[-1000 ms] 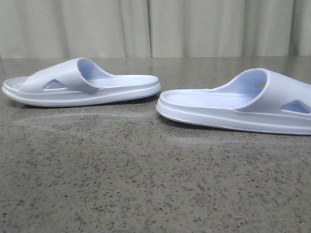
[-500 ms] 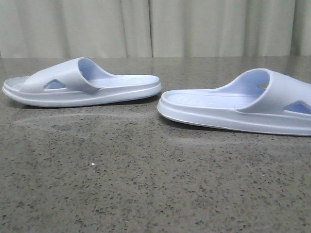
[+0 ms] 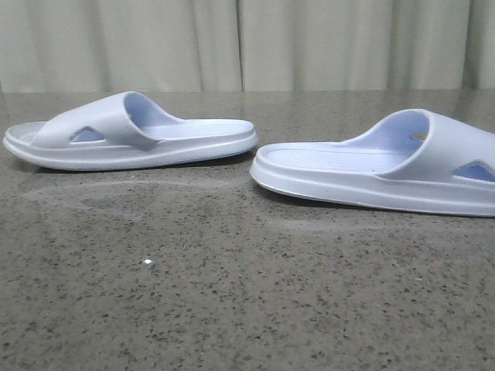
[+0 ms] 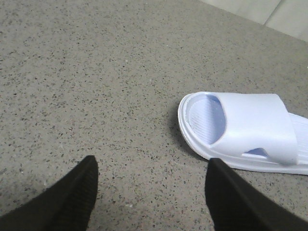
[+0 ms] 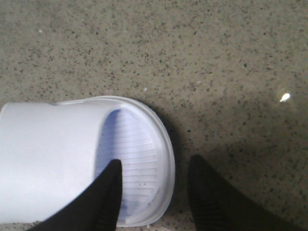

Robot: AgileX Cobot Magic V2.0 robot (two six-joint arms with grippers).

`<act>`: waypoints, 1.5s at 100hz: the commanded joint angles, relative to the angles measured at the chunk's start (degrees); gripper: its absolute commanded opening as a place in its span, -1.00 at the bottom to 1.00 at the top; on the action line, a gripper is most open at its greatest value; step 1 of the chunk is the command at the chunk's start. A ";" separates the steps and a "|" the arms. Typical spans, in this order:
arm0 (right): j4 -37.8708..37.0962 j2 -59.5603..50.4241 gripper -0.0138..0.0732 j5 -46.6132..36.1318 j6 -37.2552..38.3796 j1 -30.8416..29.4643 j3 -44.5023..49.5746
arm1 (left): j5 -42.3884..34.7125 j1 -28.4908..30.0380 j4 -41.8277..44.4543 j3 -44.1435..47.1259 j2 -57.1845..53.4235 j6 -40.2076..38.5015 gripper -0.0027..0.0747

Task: Insert blue slippers together front up
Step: 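Grasp each slipper's heel rim, left gripper one, right gripper the other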

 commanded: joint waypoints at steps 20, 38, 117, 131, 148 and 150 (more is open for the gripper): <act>11.21 5.82 -0.07 6.57 -12.77 -6.42 -4.00 | -4.16 -0.18 -1.99 -1.91 0.07 0.89 0.17; 21.24 10.24 -0.07 12.55 -22.55 -12.99 -4.00 | -4.16 -0.18 -2.64 -1.91 0.07 1.51 0.17; 30.72 19.11 -0.93 20.89 -30.58 -15.84 -4.00 | -0.21 -0.18 -27.28 -8.85 17.16 23.11 0.15; 30.72 19.11 -0.93 20.89 -30.58 -15.84 -4.00 | 1.87 -0.18 -29.57 -13.65 23.49 25.28 0.07; 30.72 19.11 -0.93 20.67 -30.58 -15.84 -4.00 | 5.77 2.29 -34.05 -17.09 30.39 29.08 0.05; 30.72 19.11 -0.93 20.67 -30.58 -15.84 -4.00 | 6.59 2.76 -36.10 -17.25 31.18 31.04 0.05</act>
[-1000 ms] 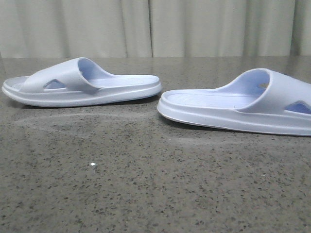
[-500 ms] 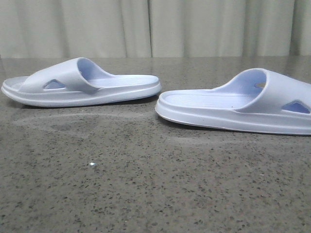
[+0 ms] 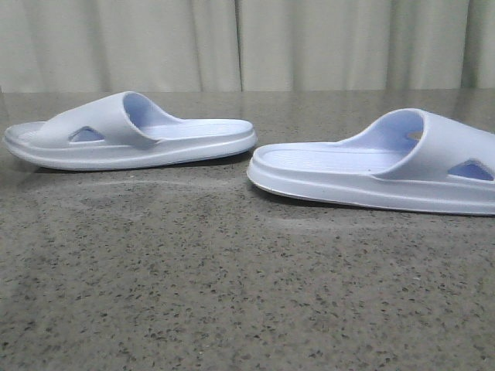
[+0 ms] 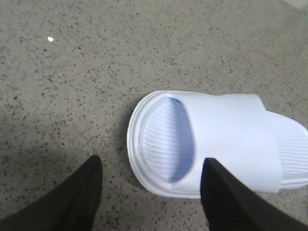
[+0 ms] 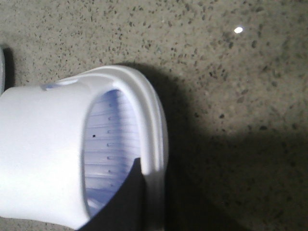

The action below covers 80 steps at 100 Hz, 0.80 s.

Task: Insert blue slippers together front up
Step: 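Grasp each slipper's heel rim, left gripper one, right gripper the other, then lift both slippers off the table with both grippers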

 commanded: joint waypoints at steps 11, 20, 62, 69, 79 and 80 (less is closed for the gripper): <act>1.79 -1.00 -0.93 0.53 -1.02 -0.45 -1.50 | 7.02 3.84 -17.35 -3.64 6.04 14.07 0.05; 1.79 -1.00 -0.93 0.40 -1.02 -0.45 -1.50 | 9.07 5.55 -20.99 -3.64 8.64 17.66 0.05; 1.90 -1.00 -0.93 -0.07 -1.02 -0.45 -1.50 | 16.60 6.94 -32.48 -3.64 16.40 28.70 -0.09; 1.90 -1.00 -0.93 -0.07 -1.02 -0.45 -1.50 | 17.60 6.94 -33.96 -3.64 17.20 29.99 -0.21; 1.90 -1.00 -0.93 0.04 -1.02 -0.45 -1.50 | 17.60 6.94 -34.61 -3.64 17.48 30.08 -0.49; 1.90 -1.00 -0.93 0.04 -1.02 -0.45 -1.50 | 17.60 6.94 -34.61 -3.64 17.48 30.08 -0.55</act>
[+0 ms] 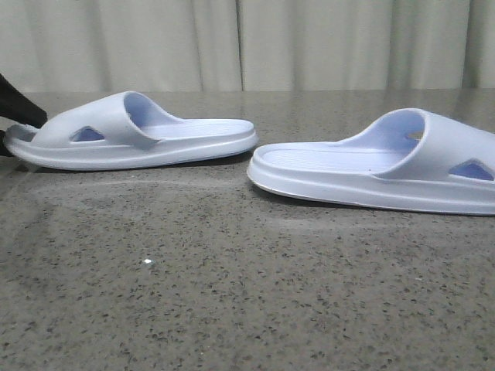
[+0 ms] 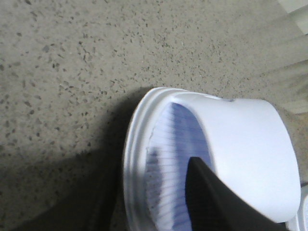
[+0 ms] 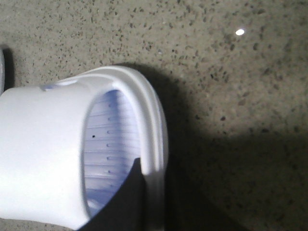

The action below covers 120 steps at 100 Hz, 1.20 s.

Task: Insert blue slippers together front up
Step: 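Lift both slippers off the table with both grippers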

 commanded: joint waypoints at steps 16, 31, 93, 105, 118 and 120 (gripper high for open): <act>2.90 -1.00 -0.93 0.62 -1.02 -0.45 -1.50 | 2.93 0.14 -3.57 -1.67 -1.65 1.06 -0.89; 5.53 -1.00 -0.93 1.43 -1.02 -0.57 -1.50 | 2.93 1.35 -3.29 -1.67 -2.64 1.93 -0.89; 23.90 -1.00 -0.93 14.91 -7.80 0.04 -14.32 | 20.49 13.04 -5.49 -1.67 -7.76 2.37 -0.89; 23.90 -0.72 -0.93 13.81 -7.80 1.75 -14.58 | 22.92 13.04 -6.85 -1.67 -7.76 2.37 -0.89; 23.90 0.74 -0.93 11.45 -8.40 3.52 -14.58 | 24.78 12.65 -8.43 -1.67 -7.76 2.37 -0.89; 23.90 1.12 -0.93 11.43 -8.54 3.81 -14.58 | 24.76 12.54 -8.43 -1.67 -7.76 2.37 -0.89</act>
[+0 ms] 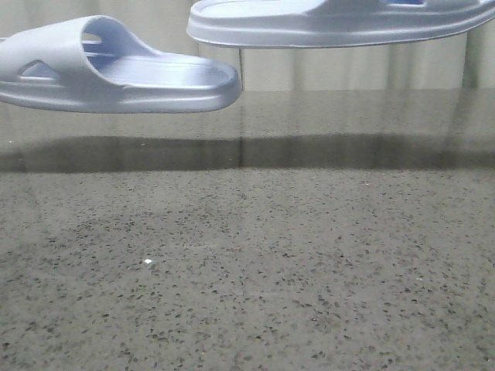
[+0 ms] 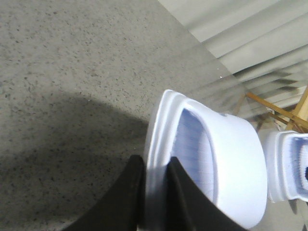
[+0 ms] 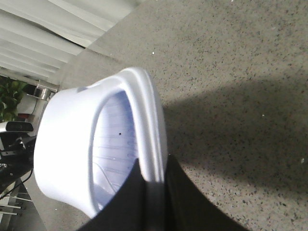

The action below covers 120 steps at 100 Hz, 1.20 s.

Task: Insert blue slippers together front up
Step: 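Lift both slippers off the table with both grippers, then slide the right gripper's slipper onto the left gripper's slipper, both face up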

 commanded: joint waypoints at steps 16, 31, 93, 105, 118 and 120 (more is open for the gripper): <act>4.24 2.71 -0.93 -0.79 -2.64 3.01 -2.25 | 4.45 -3.72 -5.30 -1.65 -1.99 0.07 -0.89; 4.24 6.10 -0.93 -2.75 -2.88 6.53 -3.81 | 4.54 -6.79 -5.38 -1.65 -1.99 0.00 -0.89; 5.95 18.30 -0.93 -6.38 -3.40 20.87 -10.65 | 4.27 -8.49 -5.74 -1.31 -1.75 -0.42 -0.89; 6.08 20.67 -0.93 -6.28 -3.49 23.41 -12.75 | 3.75 -8.87 -4.62 -0.88 -1.75 -0.42 -0.89; 6.20 22.63 -0.93 -6.15 -3.49 26.18 -15.56 | 2.48 -10.16 -3.75 -0.88 -1.75 -0.42 -0.89; 6.20 22.86 -0.93 -6.15 -3.49 26.51 -15.97 | 2.36 -10.28 -3.75 -0.88 -1.75 -0.42 -0.89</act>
